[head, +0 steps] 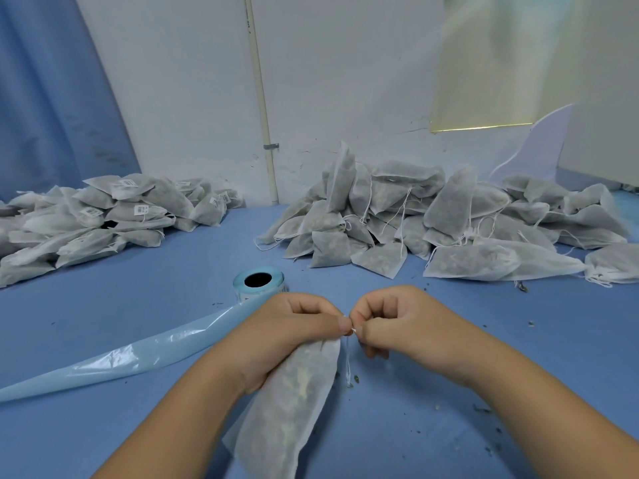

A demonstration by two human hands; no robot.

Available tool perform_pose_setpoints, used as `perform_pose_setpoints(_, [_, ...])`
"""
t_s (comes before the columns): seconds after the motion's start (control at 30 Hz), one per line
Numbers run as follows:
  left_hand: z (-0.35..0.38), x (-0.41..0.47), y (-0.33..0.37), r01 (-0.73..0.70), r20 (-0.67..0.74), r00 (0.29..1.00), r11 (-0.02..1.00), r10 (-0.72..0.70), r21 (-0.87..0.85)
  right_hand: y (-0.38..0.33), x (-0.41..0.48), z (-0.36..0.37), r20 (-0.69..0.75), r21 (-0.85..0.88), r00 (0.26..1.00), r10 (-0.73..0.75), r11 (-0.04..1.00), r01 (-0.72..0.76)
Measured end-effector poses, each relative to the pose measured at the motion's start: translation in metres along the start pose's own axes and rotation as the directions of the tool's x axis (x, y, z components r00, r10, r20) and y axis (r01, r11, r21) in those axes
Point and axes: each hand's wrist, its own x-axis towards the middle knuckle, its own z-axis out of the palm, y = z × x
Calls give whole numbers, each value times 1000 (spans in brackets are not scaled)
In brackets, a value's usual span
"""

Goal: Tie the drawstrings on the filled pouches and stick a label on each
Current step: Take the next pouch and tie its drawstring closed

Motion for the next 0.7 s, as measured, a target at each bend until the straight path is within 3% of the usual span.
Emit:
perform_pose_setpoints(0.23, [2, -1, 1, -120, -57, 991, 993, 121, 10, 1, 2, 4, -94, 154, 994, -63, 985, 77])
perform_pose_setpoints(0.5, [0, 0, 0, -120, -153, 978, 981, 143, 151, 1, 4, 8, -243, 195, 968, -65, 974, 114])
perform_pose_setpoints(0.57, [1, 1, -2, -132, -153, 973, 963, 171, 236, 3, 5, 8, -295, 121, 954, -58, 988, 98])
perform_pose_setpoints(0.7, [4, 1, -5, -149, -123, 970, 915, 209, 376, 5, 4, 12, -331, -329, 910, -250, 934, 137])
